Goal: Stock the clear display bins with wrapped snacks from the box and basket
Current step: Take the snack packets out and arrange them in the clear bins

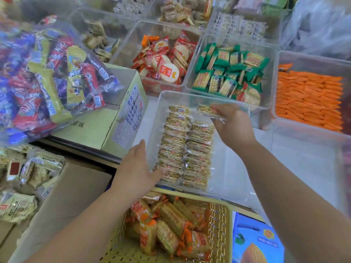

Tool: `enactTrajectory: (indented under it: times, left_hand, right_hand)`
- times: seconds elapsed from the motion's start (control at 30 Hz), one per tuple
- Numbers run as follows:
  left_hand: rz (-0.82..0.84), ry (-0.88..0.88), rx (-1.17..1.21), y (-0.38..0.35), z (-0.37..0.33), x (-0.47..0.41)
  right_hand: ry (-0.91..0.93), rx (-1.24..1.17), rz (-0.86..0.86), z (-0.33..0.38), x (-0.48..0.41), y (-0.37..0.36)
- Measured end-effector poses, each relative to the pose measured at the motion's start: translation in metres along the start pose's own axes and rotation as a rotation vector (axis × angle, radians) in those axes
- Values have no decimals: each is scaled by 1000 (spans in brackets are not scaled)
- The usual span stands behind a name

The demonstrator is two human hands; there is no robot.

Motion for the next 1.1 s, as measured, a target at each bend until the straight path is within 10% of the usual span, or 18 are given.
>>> enactTrajectory:
  times: [0.3,0.73,1.1]
  left_hand:
    - [94,-28,-167,-21,13,-3]
    - [86,-70,-162,-22,11,-5]
    - [116,-60,-94,-23,13,-4]
  right_hand:
    - [-280,75,487,-84,-27,-107]
    - [-321,30,678,-96,-28,-140]
    - [-387,104,251,-74,-4,-104]
Point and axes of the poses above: each hand's wrist, its own x-axis away from the middle knuckle, its own y-axis out of the back of the hand, z = x × y, the point moved 10 cm from there along -x, towards the middle knuckle, and after that the axes turned 9 degrees about -z, right-handed, at the moved point
